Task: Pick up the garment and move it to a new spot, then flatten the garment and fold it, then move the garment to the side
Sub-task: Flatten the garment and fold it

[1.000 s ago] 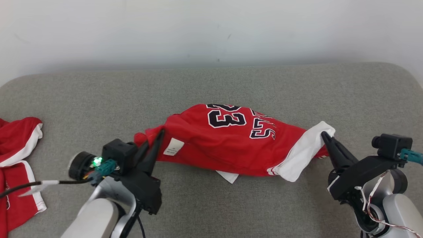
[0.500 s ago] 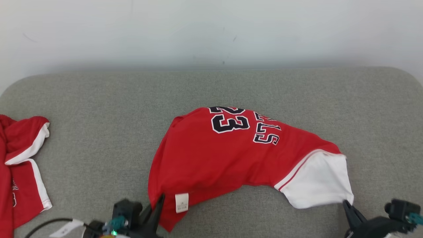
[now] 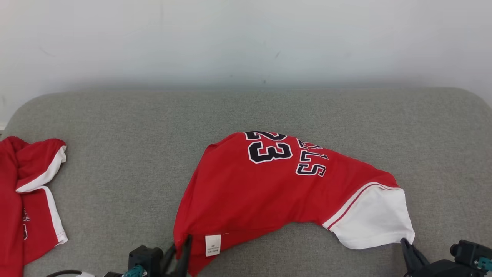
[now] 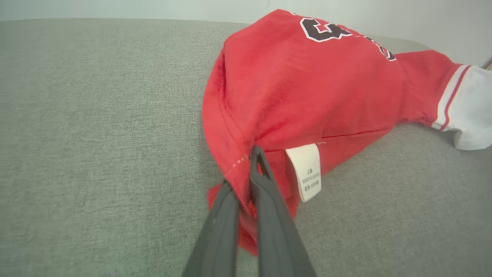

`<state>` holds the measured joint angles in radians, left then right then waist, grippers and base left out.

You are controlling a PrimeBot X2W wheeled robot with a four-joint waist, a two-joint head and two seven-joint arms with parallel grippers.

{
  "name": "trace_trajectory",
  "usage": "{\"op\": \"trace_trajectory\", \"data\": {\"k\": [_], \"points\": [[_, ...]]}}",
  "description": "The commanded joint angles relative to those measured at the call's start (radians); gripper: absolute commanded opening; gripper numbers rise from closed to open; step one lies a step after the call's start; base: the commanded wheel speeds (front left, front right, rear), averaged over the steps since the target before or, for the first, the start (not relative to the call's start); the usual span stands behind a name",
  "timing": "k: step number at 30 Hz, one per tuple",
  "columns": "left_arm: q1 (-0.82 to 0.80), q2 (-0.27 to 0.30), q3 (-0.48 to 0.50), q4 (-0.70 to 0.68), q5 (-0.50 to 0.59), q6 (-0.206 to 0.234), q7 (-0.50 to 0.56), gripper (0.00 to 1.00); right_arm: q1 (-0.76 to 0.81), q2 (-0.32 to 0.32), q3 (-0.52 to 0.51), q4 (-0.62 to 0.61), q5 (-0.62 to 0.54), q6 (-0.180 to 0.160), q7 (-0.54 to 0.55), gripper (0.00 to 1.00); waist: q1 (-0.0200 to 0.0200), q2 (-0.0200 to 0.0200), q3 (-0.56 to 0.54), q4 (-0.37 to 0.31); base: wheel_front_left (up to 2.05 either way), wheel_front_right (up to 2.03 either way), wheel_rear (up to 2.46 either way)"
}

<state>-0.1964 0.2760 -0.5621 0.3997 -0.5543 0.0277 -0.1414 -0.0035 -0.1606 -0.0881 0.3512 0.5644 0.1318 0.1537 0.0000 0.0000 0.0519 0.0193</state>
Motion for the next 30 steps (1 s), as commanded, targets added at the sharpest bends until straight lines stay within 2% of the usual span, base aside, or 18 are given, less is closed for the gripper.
{"op": "trace_trajectory", "data": {"k": [1, 10, 15, 24, 30], "points": [[-0.004, -0.006, 0.008, -0.002, -0.002, 0.008, -0.013, 1.0, -0.011, -0.001, -0.002, -0.005, -0.008, -0.002, -0.014, 1.0, 0.0, 0.0, -0.003, 0.002, 0.0, 0.0, 0.0], [0.082, 0.016, 0.036, -0.098, -0.009, 0.086, -0.03, 1.0, 0.036, 0.016, -0.048, -0.057, -0.062, -0.002, -0.074, 1.0, 0.0, 0.0, -0.002, 0.006, 0.0, 0.0, 0.0], [0.09, 0.009, 0.023, -0.144, -0.016, 0.09, -0.012, 1.0, 0.035, 0.031, -0.056, -0.088, -0.082, -0.002, -0.067, 1.0, 0.0, 0.0, 0.014, -0.002, 0.0, 0.0, 0.0], [0.092, 0.009, 0.036, -0.132, -0.036, 0.113, -0.002, 1.0, 0.027, 0.024, -0.071, -0.091, -0.11, -0.002, -0.065, 1.0, 0.0, 0.0, 0.018, -0.016, 0.0, 0.0, 0.0], [0.099, 0.015, 0.03, -0.133, -0.037, 0.104, -0.001, 1.0, 0.029, 0.027, -0.074, -0.085, -0.114, -0.002, -0.068, 1.0, 0.0, 0.0, 0.017, -0.016, 0.0, 0.0, 0.0]]}}
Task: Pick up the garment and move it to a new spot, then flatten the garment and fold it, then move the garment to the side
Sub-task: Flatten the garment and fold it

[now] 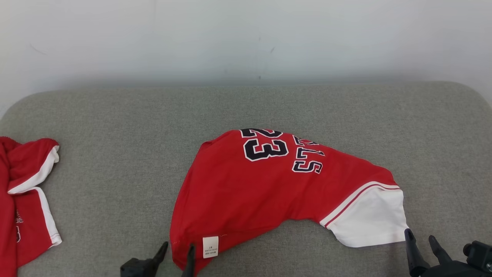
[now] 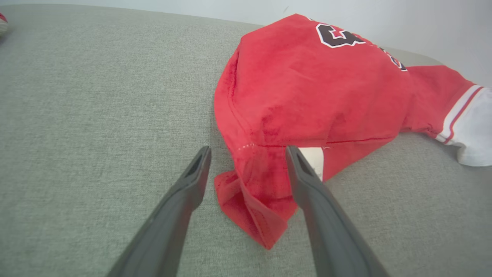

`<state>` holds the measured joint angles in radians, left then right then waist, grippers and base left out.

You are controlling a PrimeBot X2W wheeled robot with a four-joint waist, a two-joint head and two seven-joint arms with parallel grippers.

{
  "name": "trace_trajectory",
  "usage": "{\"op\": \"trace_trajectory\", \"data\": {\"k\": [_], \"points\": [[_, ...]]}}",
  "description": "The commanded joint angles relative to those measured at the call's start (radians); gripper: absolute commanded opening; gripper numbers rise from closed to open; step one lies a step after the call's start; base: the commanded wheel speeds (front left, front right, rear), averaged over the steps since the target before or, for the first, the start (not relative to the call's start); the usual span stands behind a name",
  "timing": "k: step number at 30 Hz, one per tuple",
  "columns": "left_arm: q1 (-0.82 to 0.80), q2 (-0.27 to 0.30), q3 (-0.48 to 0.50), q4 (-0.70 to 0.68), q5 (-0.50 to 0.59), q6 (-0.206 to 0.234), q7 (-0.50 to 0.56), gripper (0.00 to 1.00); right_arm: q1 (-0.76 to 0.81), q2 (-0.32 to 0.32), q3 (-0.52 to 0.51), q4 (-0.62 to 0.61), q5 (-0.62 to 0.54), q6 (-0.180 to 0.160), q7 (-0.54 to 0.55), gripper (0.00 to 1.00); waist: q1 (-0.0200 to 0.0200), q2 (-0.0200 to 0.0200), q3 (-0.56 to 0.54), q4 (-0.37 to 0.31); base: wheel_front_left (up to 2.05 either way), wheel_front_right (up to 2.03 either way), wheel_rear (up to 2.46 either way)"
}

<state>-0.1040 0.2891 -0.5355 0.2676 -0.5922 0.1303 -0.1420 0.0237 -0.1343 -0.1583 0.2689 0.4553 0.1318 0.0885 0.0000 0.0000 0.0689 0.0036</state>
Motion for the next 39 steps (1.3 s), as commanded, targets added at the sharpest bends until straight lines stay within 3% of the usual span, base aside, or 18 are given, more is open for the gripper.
{"op": "trace_trajectory", "data": {"k": [1, 10, 11, 14, 21, 26, 29, 30, 31, 32, 39], "points": [[0.005, -0.001, -0.002, -0.004, -0.001, -0.006, 0.003, 1.0, 0.001, 0.001, -0.002, -0.001, -0.004, -0.002, -0.002, 1.0, 0.0, 0.0, 0.0, 0.001, 0.0, 0.0, 0.0], [-0.007, -0.009, -0.011, -0.027, -0.011, -0.015, -0.002, 1.0, -0.004, 0.004, -0.001, 0.014, -0.006, -0.002, -0.011, 1.0, 0.0, 0.0, 0.0, 0.006, 0.0, 0.0, 0.0], [-0.006, -0.008, -0.011, -0.026, -0.012, -0.015, 0.0, 0.86, -0.005, 0.004, -0.001, 0.016, -0.006, -0.002, -0.011, 1.0, 0.0, 0.0, 0.0, 0.006, 0.0, 0.0, 0.0], [-0.004, -0.005, -0.01, -0.03, -0.015, -0.012, -0.003, 0.69, -0.009, -0.017, 0.006, 0.027, -0.04, -0.002, -0.013, 1.0, 0.0, 0.0, 0.0, 0.005, 0.0, 0.0, 0.0], [-0.008, -0.004, -0.018, -0.017, -0.019, -0.015, 0.006, 0.67, -0.073, -0.034, 0.033, 0.117, -0.074, -0.002, -0.016, 1.0, 0.0, 0.0, 0.008, 0.0, 0.0, 0.0, 0.0], [-0.026, -0.016, -0.022, 0.014, -0.03, -0.026, 0.006, 0.63, -0.151, -0.052, 0.074, 0.249, -0.094, -0.002, -0.02, 1.0, 0.0, 0.0, 0.015, -0.003, 0.0, 0.0, 0.0], [-0.038, -0.02, -0.025, 0.036, -0.034, -0.033, -0.001, 0.49, -0.204, -0.059, 0.099, 0.352, -0.127, -0.002, -0.035, 1.0, 0.0, 0.0, 0.015, -0.003, 0.0, 0.0, 0.0], [-0.044, -0.023, -0.025, 0.042, -0.036, -0.038, -0.004, 0.4, -0.22, -0.06, 0.109, 0.389, -0.133, -0.002, -0.039, 0.84, 0.0, 0.0, 0.016, -0.001, 0.0, 0.0, 0.0], [-0.049, -0.026, -0.025, 0.047, -0.036, -0.041, -0.007, 0.15, -0.234, -0.059, 0.121, 0.416, -0.134, -0.002, -0.052, 0.45, 0.0, 0.0, 0.015, 0.002, 0.0, 0.0, 0.0], [-0.052, -0.027, -0.029, 0.052, -0.031, -0.041, -0.008, 0.0, -0.246, -0.052, 0.127, 0.437, -0.123, -0.002, -0.069, 0.0, 0.0, 0.0, 0.013, 0.005, 0.0, 0.0, 0.0], [-0.039, -0.009, -0.031, 0.008, -0.002, -0.023, -0.037, 0.0, -0.254, -0.075, 0.156, 0.48, -0.043, -0.002, -0.154, 0.0, 0.0, 0.0, -0.016, 0.027, 0.0, 0.0, 0.0]]}}
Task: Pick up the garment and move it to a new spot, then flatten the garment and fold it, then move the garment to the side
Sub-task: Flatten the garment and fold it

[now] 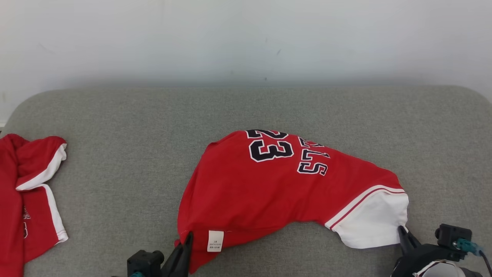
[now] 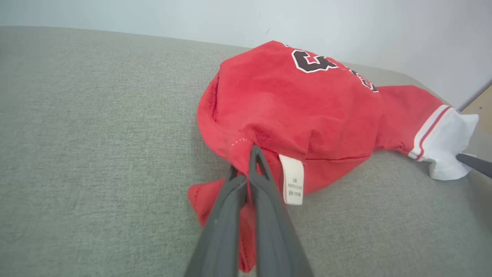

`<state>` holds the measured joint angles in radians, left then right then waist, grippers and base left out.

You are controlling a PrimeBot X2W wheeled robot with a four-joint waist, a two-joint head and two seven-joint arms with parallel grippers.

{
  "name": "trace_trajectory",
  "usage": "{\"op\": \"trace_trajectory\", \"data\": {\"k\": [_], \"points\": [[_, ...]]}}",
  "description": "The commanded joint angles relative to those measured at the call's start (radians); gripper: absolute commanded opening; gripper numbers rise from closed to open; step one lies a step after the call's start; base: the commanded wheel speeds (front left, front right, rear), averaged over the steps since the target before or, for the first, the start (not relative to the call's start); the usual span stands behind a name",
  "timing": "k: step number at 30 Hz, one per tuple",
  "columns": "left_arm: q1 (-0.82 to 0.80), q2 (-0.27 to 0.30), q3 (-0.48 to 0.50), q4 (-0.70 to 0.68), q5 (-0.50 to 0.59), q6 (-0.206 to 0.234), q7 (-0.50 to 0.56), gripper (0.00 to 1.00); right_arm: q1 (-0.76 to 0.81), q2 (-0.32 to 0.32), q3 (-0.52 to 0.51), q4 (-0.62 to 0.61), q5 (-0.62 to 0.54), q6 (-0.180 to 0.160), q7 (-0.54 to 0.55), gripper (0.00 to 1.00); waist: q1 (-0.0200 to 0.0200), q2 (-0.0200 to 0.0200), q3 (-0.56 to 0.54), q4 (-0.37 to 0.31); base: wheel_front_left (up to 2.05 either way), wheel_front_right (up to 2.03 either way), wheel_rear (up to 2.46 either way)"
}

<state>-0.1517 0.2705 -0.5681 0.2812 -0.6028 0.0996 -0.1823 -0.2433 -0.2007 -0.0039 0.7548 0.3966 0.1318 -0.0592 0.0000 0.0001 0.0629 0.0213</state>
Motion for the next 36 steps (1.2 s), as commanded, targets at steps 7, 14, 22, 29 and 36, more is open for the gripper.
{"op": "trace_trajectory", "data": {"k": [7, 14, 22, 29, 36], "points": [[0.035, 0.05, -0.004, -0.109, 0.027, 0.037, 0.034, 0.0, 0.073, -0.028, 0.011, -0.102, 0.118, -0.002, 0.013, 0.0, 0.0, -0.0001, -0.018, 0.009, 0.0, 0.0, 0.0], [0.008, 0.102, 0.016, -0.259, 0.014, 0.033, 0.083, 0.0, 0.123, -0.016, -0.022, -0.318, 0.278, -0.002, 0.114, 0.0, 0.0, -0.0001, -0.011, -0.001, 0.0, 0.0, 0.0], [-0.311, 0.177, 0.039, -0.255, -0.03, -0.116, 0.265, 0.0, -0.092, -0.034, 0.006, -0.465, 0.3, -0.002, 0.281, 0.0, 0.0, -0.0001, 0.06, -0.009, 0.0, 0.0, 0.0], [-0.818, 0.162, 0.12, -0.042, -0.189, -0.214, 0.464, 0.0, -0.612, 0.003, 0.001, -0.284, 0.26, -0.002, 0.408, 0.0, 0.0, -0.0001, 0.248, -0.036, 0.0, 0.0, 0.0], [-1.378, 0.107, 0.08, 0.223, -0.137, -0.23, 0.482, 0.0, -1.216, 0.032, -0.134, 0.032, 0.112, -0.002, 0.375, 0.0, 0.0, -0.0001, 0.447, -0.05, 0.0, 0.0, 0.0]]}}
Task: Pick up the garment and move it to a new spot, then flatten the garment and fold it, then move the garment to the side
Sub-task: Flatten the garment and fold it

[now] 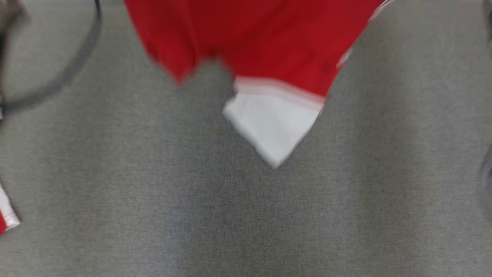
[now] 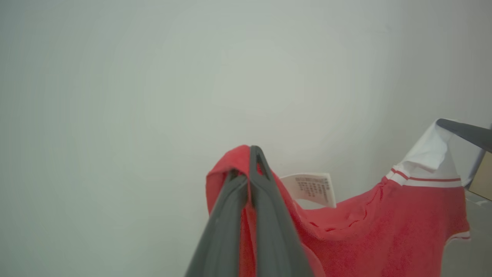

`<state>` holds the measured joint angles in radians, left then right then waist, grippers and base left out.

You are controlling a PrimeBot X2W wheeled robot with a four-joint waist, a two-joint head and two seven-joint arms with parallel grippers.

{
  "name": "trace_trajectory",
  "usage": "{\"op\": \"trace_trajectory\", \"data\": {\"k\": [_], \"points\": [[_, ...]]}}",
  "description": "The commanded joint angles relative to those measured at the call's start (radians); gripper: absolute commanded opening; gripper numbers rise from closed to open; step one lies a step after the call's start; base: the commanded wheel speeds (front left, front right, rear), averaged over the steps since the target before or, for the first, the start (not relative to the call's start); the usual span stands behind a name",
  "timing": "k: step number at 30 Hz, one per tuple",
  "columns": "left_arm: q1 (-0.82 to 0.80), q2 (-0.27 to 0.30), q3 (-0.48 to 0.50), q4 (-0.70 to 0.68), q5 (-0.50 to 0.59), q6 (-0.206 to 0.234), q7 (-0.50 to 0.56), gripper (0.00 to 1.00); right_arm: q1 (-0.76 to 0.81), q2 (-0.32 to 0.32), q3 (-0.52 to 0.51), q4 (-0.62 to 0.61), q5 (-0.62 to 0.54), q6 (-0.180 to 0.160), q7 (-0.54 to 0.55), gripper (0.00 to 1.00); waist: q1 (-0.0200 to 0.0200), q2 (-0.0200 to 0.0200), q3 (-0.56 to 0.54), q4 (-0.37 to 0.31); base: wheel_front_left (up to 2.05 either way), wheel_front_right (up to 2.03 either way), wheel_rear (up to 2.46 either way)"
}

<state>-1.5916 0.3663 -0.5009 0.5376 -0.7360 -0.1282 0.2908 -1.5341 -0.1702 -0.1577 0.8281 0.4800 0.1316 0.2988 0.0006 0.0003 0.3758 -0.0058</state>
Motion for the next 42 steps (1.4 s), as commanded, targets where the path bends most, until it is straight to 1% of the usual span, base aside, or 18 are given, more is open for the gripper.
{"op": "trace_trajectory", "data": {"k": [1, 5, 8, 10, 11, 13, 16, 18, 20, 23, 26, 29, 32, 34, 36, 38, 40, 42], "points": [[-0.057, -0.007, 0.006, 0.037, -0.001, -0.001, -0.031, 0.0, -0.064, 0.01, -0.027, 0.043, -0.033, -0.002, -0.033, 0.0, -0.0006, -0.0003, 0.158, -0.031, 0.0, 0.0, 0.0], [-0.28, -0.031, -0.025, 0.144, 0.014, -0.001, -0.112, 0.0, -0.318, 0.007, -0.116, 0.172, -0.154, -0.002, -0.133, 0.0, -0.0006, -0.0003, 0.198, -0.038, 0.0, 0.0, 0.0], [-0.43, -0.044, -0.035, 0.207, 0.017, -0.001, -0.202, 0.0, -0.462, 0.006, -0.175, 0.231, -0.235, -0.002, -0.208, 0.0, -0.0006, -0.0003, 0.219, -0.037, 0.0, 0.0, 0.0], [-0.496, -0.047, -0.059, 0.239, 0.026, -0.001, -0.263, 0.0, -0.522, 0.017, -0.198, 0.261, -0.284, -0.002, -0.244, 0.0, -0.0006, -0.0003, 0.229, -0.034, 0.0, 0.0, 0.0], [-0.496, -0.047, -0.059, 0.239, 0.026, -0.001, -0.263, 0.0, -0.522, 0.017, -0.198, 0.261, -0.284, -0.002, -0.244, 0.0, -0.0006, -0.0003, 0.229, -0.034, 0.0, 0.0, 0.0], [-0.549, -0.043, -0.082, 0.266, 0.035, -0.001, -0.326, 0.0, -0.587, 0.014, -0.215, 0.28, -0.322, -0.002, -0.275, 0.0, -0.0006, -0.0003, 0.242, -0.026, 0.0, 0.0, 0.0], [-0.575, -0.047, -0.103, 0.302, -0.006, -0.002, -0.388, 0.0, -0.646, 0.026, -0.22, 0.303, -0.348, -0.002, -0.32, 0.0, -0.0006, -0.0003, 0.265, -0.014, 0.0, 0.0, 0.0], [-0.543, -0.045, -0.151, 0.298, -0.036, -0.002, -0.394, 0.0, -0.658, 0.038, -0.196, 0.318, -0.341, -0.002, -0.331, 0.0, -0.0006, -0.0003, 0.276, -0.002, 0.0, 0.0, 0.0], [-0.483, -0.023, -0.2, 0.272, -0.068, -0.001, -0.423, 0.0, -0.635, 0.049, -0.151, 0.32, -0.309, -0.002, -0.343, 0.0, -0.0006, -0.0003, 0.272, 0.008, 0.0, 0.0, 0.0], [-0.364, 0.008, -0.248, 0.198, -0.158, 0.0, -0.474, 0.0, -0.537, 0.066, -0.049, 0.29, -0.219, -0.002, -0.342, 0.0, -0.0006, -0.0003, 0.237, 0.007, 0.0, 0.0, 0.0], [-0.201, 0.073, -0.281, 0.106, -0.234, 0.0, -0.508, 0.0, -0.352, 0.062, 0.063, 0.184, -0.069, -0.002, -0.33, 0.0, -0.0006, -0.0003, 0.187, -0.015, 0.0, 0.0, 0.0], [-0.012, 0.148, -0.289, 0.002, -0.293, 0.0, -0.533, 0.0, -0.094, 0.024, 0.164, 0.015, 0.105, -0.002, -0.296, 0.0, -0.0006, -0.0003, 0.122, -0.038, 0.0, 0.0, 0.0], [0.197, 0.212, -0.295, -0.127, -0.343, 0.008, -0.543, 0.0, 0.175, -0.048, 0.22, -0.188, 0.257, -0.002, -0.263, 0.0, -0.0006, -0.0003, 0.055, -0.048, 0.0, 0.0, 0.0], [0.342, 0.242, -0.295, -0.232, -0.376, 0.022, -0.548, 0.0, 0.355, -0.093, 0.225, -0.32, 0.337, -0.001, -0.243, 0.0, -0.0006, -0.0003, 0.017, -0.048, 0.0, 0.0, 0.0], [0.481, 0.263, -0.282, -0.329, -0.406, 0.06, -0.553, 0.0, 0.537, -0.124, 0.201, -0.44, 0.398, -0.001, -0.228, 0.0, -0.0006, -0.0003, -0.015, -0.042, 0.0, 0.0, 0.0], [0.613, 0.28, -0.268, -0.423, -0.414, 0.108, -0.555, 0.0, 0.706, -0.13, 0.166, -0.548, 0.436, -0.001, -0.219, 0.0, -0.0006, -0.0003, -0.046, -0.039, 0.0, 0.0, 0.0], [0.745, 0.287, -0.249, -0.504, -0.398, 0.156, -0.555, 0.0, 0.867, -0.111, 0.114, -0.649, 0.464, -0.001, -0.213, 0.0, -0.0006, -0.0003, -0.076, -0.033, 0.0, 0.0, 0.0], [0.871, 0.271, -0.222, -0.566, -0.38, 0.189, -0.556, 0.0, 1.027, -0.072, 0.068, -0.741, 0.489, -0.001, -0.189, 0.0, -0.0006, -0.0003, -0.106, -0.023, 0.0, 0.0, 0.0]]}}
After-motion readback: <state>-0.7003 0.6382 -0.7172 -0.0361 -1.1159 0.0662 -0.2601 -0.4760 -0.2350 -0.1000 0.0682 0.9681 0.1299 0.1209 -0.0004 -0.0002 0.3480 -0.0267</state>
